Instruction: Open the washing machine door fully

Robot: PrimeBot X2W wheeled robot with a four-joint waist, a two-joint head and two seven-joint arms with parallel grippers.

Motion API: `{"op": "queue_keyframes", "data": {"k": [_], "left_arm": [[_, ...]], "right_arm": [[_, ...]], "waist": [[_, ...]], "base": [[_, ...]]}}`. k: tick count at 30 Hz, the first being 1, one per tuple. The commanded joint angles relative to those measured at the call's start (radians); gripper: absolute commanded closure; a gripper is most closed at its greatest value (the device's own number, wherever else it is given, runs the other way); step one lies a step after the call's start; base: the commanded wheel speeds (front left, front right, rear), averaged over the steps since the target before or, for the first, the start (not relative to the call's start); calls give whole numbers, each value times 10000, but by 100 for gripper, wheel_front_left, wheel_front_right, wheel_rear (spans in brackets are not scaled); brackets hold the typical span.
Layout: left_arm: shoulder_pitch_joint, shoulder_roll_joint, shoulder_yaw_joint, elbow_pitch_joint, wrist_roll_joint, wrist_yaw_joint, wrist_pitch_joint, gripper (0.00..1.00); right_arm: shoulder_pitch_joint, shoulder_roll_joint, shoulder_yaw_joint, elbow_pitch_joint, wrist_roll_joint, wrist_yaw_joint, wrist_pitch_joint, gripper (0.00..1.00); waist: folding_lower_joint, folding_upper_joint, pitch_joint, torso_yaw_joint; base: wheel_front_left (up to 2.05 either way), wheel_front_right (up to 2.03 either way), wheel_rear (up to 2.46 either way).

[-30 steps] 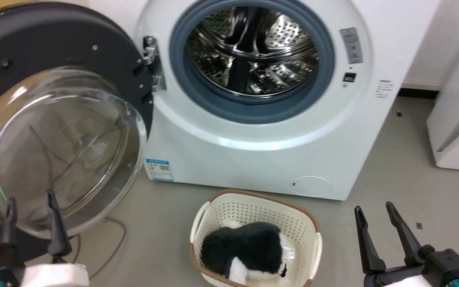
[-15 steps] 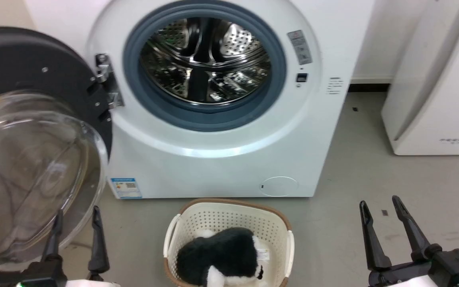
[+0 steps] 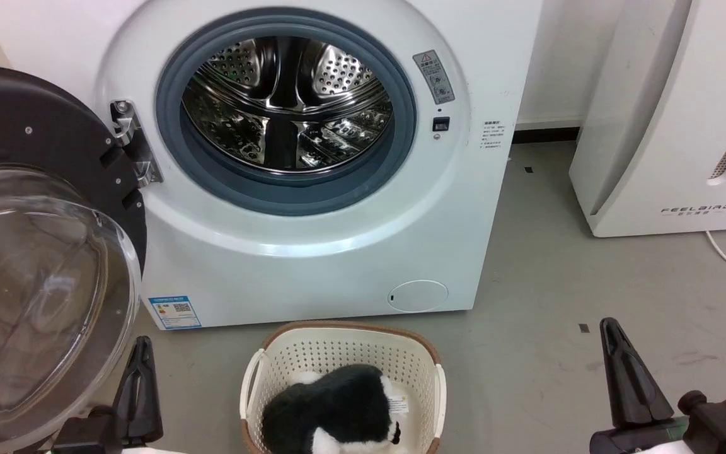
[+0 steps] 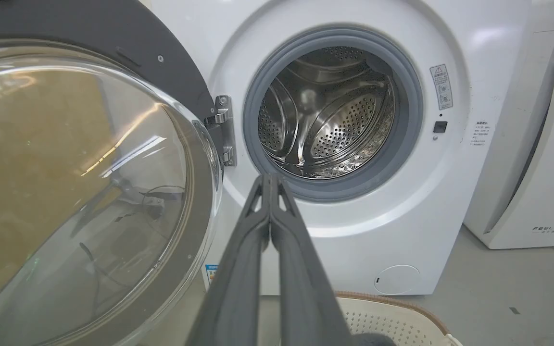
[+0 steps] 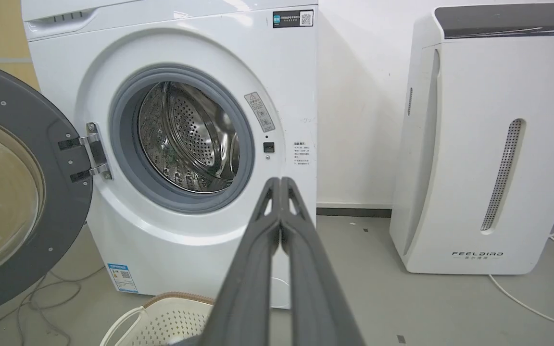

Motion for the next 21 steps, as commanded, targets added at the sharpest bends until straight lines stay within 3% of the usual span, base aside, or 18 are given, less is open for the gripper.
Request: {"op": "queue_keyframes", "data": {"k": [1, 21], "left_arm": [[-44, 0, -23, 8, 18, 4, 64, 100], [-235, 0, -206, 40, 96, 24, 485, 100]], "right_arm": [[-43, -1, -8, 27, -39, 0, 63, 100], [-234, 4, -41, 157, -207, 2, 474, 100]], "waist": [[0, -1, 4, 11], [0, -1, 66, 104]], "base": [[0, 0, 0], [0, 0, 0]]}}
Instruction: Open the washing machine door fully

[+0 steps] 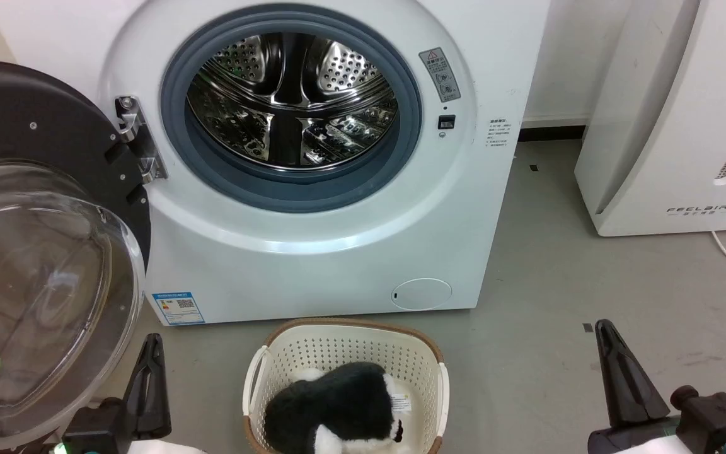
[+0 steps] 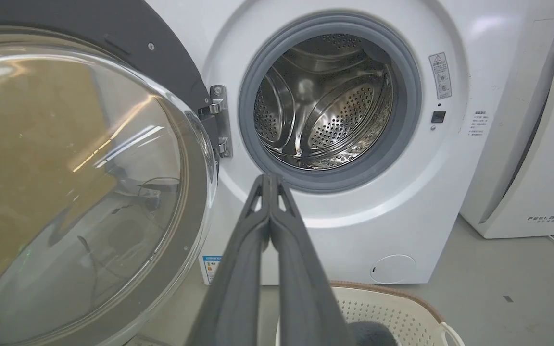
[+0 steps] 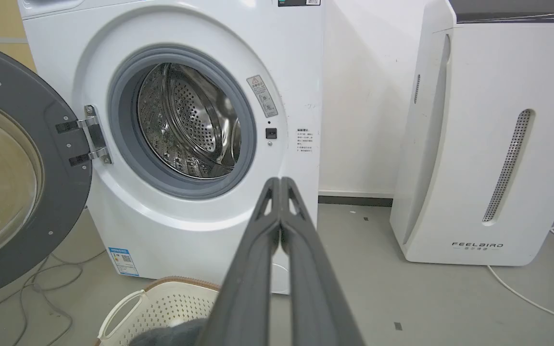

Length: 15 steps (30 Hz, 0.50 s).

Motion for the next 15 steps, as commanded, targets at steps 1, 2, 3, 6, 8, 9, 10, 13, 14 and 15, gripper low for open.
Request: {"op": "queue_keyframes", "data": {"k": [1, 2, 3, 6, 8, 9, 10, 13, 14, 15], "left_arm": [[-127, 2, -35, 25, 77, 23, 94, 100], [-136, 2, -44, 26, 81, 24, 115, 100], [-146, 2, -53, 28, 85, 25, 136, 100], [-174, 2, -81, 33, 96, 27, 199, 100], [-193, 2, -99, 36, 104, 29, 241, 100], [-193, 2, -99, 36, 104, 29, 241, 100], [-203, 2, -108, 38, 108, 30, 262, 100], [-231, 2, -135, 43, 119, 33, 325, 100], [-241, 2, -144, 44, 123, 34, 346, 100], [-250, 2, -153, 46, 127, 35, 367, 100]], "right_arm": [[-171, 4, -25, 50, -66, 2, 75, 100], [-181, 4, -27, 57, -74, 2, 95, 100], [-190, 4, -28, 64, -82, 2, 116, 100], [-219, 5, -33, 83, -107, 2, 177, 100], [-238, 5, -37, 96, -124, 2, 218, 100], [-238, 5, -37, 96, -124, 2, 218, 100], [-247, 6, -38, 103, -132, 2, 238, 100], [-276, 6, -43, 122, -157, 2, 300, 100], [-285, 7, -45, 129, -166, 2, 321, 100], [-295, 7, -46, 135, -174, 2, 341, 100]], "waist": [[1, 0, 5, 9], [1, 0, 8, 13], [1, 0, 11, 18], [1, 0, 21, 32], [1, 0, 27, 41], [1, 0, 27, 41], [1, 0, 30, 46], [1, 0, 39, 59], [1, 0, 42, 64], [1, 0, 45, 69]], "base": [[0, 0, 0], [0, 0, 0], [0, 0, 0], [0, 0, 0], [0, 0, 0], [0, 0, 0], [0, 0, 0], [0, 0, 0], [0, 0, 0], [0, 0, 0]]}}
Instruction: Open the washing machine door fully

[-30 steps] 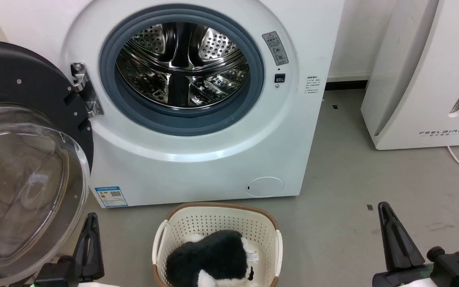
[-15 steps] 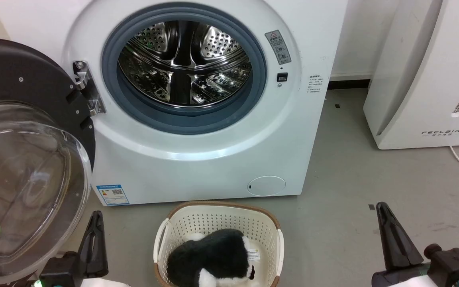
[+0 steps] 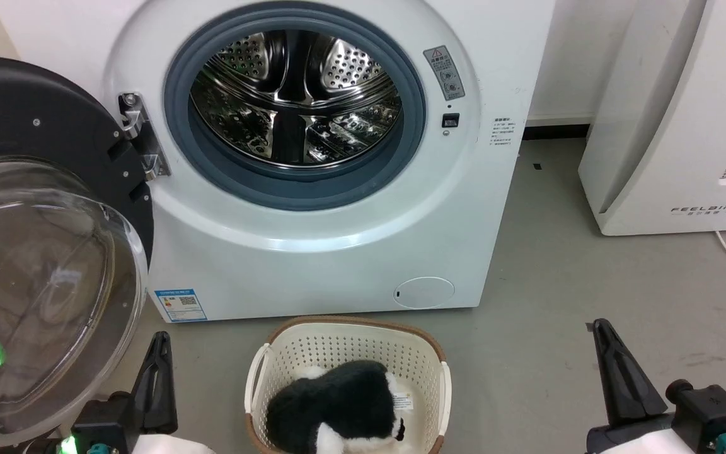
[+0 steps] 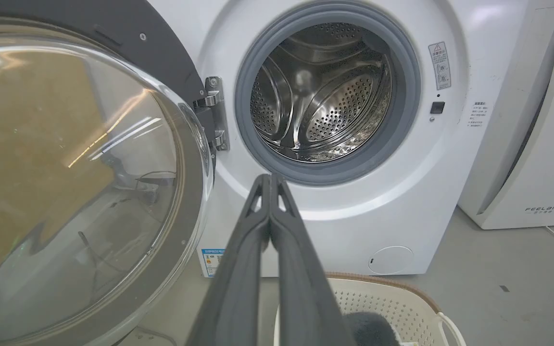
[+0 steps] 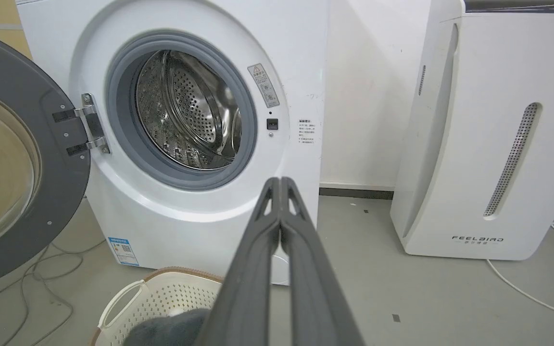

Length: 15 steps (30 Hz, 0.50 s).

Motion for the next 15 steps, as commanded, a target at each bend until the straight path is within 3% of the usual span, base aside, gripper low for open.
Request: {"op": "queue_keyframes", "data": {"k": [1, 15], "left_arm": [[-158, 2, -17, 26, 70, 34, 47, 100], [-291, 2, -145, 49, 124, 48, 342, 100]], "right_arm": [[-167, 7, -23, 38, -81, 3, 32, 100], [-301, 10, -46, 130, -198, 3, 320, 100]], "waist": [[0, 0, 3, 5], [0, 0, 46, 69]], "base": [[0, 0, 0], [0, 0, 0]]}}
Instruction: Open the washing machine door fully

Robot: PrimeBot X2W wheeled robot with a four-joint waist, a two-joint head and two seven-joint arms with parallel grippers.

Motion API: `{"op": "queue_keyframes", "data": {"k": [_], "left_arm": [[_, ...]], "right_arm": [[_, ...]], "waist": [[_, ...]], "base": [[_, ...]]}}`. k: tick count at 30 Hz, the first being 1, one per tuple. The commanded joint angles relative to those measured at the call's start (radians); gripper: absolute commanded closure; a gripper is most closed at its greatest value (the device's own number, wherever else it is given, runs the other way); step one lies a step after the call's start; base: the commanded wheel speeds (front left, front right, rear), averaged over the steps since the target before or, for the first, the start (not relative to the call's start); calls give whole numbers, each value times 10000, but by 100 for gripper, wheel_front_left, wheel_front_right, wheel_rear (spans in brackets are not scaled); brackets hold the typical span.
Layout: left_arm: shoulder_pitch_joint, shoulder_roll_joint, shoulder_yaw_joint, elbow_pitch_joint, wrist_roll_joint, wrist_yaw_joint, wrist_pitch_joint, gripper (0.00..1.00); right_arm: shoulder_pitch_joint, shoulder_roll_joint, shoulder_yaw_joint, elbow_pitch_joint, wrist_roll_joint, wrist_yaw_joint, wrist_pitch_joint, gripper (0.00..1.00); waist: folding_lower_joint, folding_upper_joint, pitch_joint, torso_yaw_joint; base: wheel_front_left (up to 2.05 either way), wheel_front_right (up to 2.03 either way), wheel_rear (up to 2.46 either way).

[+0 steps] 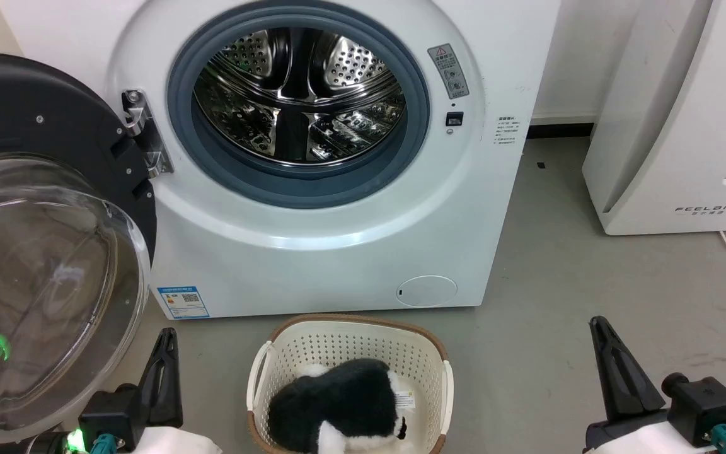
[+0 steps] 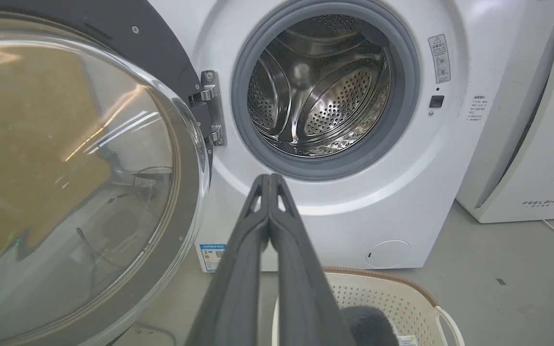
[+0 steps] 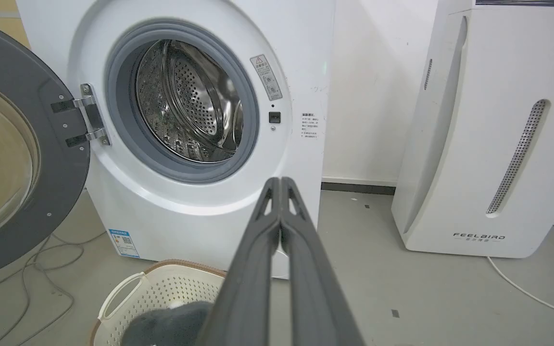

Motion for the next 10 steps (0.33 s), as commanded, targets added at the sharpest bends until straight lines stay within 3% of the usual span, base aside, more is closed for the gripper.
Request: {"op": "queue_keyframes", "data": {"k": [1, 10], "left_arm": [[-151, 3, -43, 22, 94, 47, 71, 100], [-237, 3, -125, 37, 128, 55, 260, 100]], "right_arm": [[-153, 10, -23, 34, -105, 3, 56, 100], [-238, 12, -38, 93, -180, 4, 241, 100]], "waist": [[0, 0, 3, 5], [0, 0, 31, 47]], "base": [[0, 0, 0], [0, 0, 0]]}}
